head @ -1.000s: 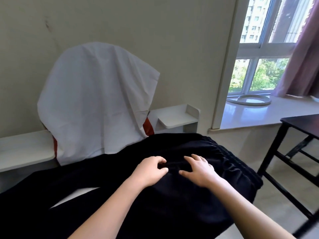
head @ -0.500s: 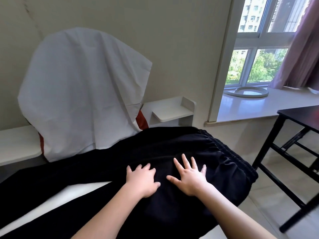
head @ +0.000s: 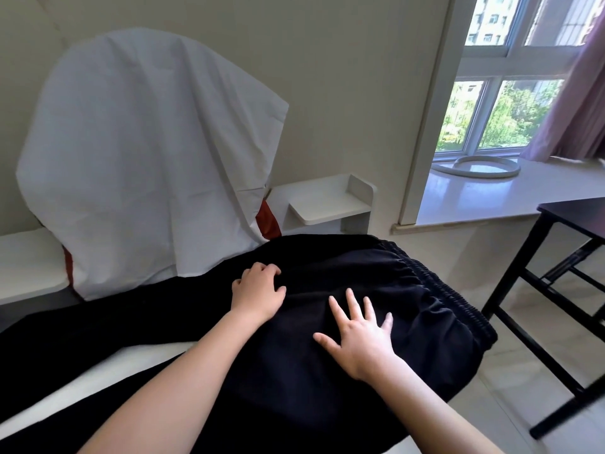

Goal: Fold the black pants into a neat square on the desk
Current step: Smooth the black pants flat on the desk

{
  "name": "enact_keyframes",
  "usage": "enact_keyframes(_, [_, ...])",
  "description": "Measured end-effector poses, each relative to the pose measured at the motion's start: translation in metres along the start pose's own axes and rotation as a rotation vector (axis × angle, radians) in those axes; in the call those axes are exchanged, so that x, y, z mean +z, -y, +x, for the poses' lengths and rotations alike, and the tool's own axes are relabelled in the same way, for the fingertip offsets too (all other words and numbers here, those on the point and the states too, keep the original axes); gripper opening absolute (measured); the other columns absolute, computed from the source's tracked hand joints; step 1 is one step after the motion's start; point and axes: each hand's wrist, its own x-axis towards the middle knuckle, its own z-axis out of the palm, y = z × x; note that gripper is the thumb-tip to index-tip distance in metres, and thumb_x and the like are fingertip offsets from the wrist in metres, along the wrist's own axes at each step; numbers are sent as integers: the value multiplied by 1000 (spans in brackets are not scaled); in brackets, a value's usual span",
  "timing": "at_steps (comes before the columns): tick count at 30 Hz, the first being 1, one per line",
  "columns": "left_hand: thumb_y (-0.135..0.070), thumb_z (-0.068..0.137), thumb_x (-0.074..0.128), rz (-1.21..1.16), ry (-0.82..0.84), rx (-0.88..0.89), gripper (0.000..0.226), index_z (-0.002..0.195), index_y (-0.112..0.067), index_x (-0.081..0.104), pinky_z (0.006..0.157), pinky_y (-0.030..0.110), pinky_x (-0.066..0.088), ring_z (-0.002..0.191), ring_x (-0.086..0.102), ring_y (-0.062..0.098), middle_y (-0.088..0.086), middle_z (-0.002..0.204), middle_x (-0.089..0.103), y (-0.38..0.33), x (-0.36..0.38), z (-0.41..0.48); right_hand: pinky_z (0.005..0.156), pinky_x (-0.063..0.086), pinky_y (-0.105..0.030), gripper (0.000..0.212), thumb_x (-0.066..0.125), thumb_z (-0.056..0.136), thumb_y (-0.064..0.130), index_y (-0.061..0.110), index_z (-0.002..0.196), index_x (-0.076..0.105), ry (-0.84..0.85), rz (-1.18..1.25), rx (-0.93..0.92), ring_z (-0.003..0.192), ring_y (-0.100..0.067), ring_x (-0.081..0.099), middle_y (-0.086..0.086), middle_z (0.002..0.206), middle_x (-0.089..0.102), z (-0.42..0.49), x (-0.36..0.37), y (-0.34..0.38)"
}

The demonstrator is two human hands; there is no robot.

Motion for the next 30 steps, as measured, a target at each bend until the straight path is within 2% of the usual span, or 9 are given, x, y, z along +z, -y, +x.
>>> enact_keyframes(3, [-39,90,56,-15,-46,-11,45,131,-23,50,101,43,37,124,44,25,3,134,47,11,-1,8,111,-1,-65,83,21,83,80,41,152,-3,-45,30,-63,148,-31,-12,2,162,-14,-6,-1,14])
enact_keyframes(6, [-38,93,53,2,-52,-25,50,138,-19,45,106,46,35,129,41,27,6,139,46,19,-6,21,110,-5,-65,90,17,75,87,43,151,-3,-2,62,-144,148,-31,-14,3,162,-14,-11,1,33])
enact_keyframes(10, [-38,94,50,40,17,-101,53,143,-22,38,111,52,26,135,35,29,7,144,41,31,-12,33,108,-8,-69,93,20,74,89,42,152,-3,67,36,-165,147,-35,-16,0,162,-17,-13,7,46])
enact_keyframes(15, [-48,95,43,113,163,-206,62,150,-26,25,109,60,24,139,26,29,5,153,29,62,-14,33,107,-7,-70,95,18,71,91,43,151,-3,86,-1,-154,147,-35,-17,1,162,-16,-8,7,46])
enact_keyframes(17, [-48,96,39,140,199,-214,59,150,-26,25,109,62,21,139,27,27,3,154,29,75,-14,27,107,-6,-70,96,19,70,91,44,151,-2,98,0,-145,147,-35,-16,2,162,-16,-7,6,45])
enact_keyframes(21, [-38,97,43,158,120,-180,53,147,-25,31,111,61,18,136,34,24,1,150,36,93,-15,18,107,-6,-71,96,19,69,92,45,151,-2,97,8,-139,147,-35,-16,2,162,-15,-6,7,45])
enact_keyframes(24, [-33,97,44,129,126,-154,52,147,-26,33,112,59,16,134,36,24,1,148,38,97,-19,9,107,-4,-71,96,18,69,92,45,151,-1,84,1,-138,147,-35,-15,3,162,-14,-6,8,46])
enact_keyframes(27, [-34,94,47,102,110,-126,54,146,-28,35,112,59,15,133,37,24,1,147,40,102,-23,-4,107,-4,-71,95,19,70,92,46,150,-1,94,-3,-131,147,-34,-14,4,162,-14,-4,6,47])
enact_keyframes(30, [-42,94,45,122,147,-129,56,147,-30,31,111,60,15,136,34,24,0,152,34,106,-28,-15,108,-3,-70,93,23,72,91,47,150,0,123,3,-119,148,-33,-14,5,162,-14,-1,-1,47])
